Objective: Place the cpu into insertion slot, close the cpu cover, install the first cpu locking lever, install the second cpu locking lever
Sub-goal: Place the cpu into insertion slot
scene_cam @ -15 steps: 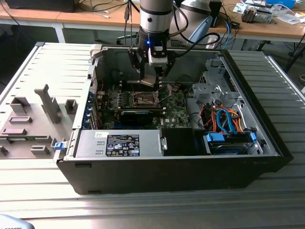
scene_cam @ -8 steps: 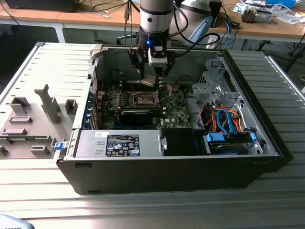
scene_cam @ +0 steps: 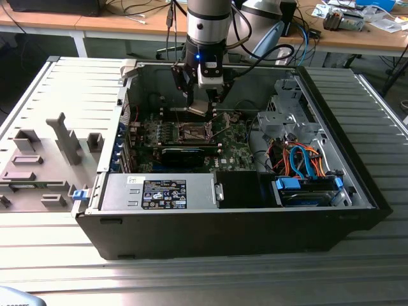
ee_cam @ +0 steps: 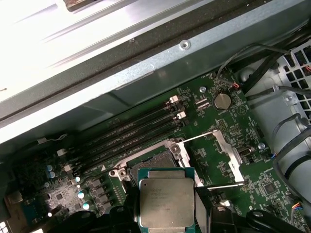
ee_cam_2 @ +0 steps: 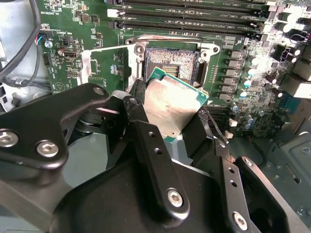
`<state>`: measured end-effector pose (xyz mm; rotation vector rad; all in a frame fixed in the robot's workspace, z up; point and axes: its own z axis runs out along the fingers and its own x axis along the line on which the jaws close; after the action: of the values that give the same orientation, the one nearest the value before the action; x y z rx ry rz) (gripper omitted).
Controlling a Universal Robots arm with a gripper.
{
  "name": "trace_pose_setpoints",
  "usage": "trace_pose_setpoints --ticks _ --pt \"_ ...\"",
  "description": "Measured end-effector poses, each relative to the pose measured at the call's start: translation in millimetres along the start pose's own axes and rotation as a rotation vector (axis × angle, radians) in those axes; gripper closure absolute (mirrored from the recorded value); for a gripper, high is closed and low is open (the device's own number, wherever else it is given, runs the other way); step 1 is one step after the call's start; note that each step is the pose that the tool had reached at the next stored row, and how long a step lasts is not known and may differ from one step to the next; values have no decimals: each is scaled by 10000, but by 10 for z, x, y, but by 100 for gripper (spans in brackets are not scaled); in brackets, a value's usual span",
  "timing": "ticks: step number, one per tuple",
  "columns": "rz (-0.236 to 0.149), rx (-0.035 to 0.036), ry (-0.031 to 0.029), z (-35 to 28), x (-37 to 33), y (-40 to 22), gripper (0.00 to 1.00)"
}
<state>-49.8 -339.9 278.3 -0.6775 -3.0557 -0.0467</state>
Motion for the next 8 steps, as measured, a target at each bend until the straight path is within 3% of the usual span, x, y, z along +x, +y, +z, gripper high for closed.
trace_pose_setpoints --ticks 8 --pt "86 -2 -3 0 0 0 45"
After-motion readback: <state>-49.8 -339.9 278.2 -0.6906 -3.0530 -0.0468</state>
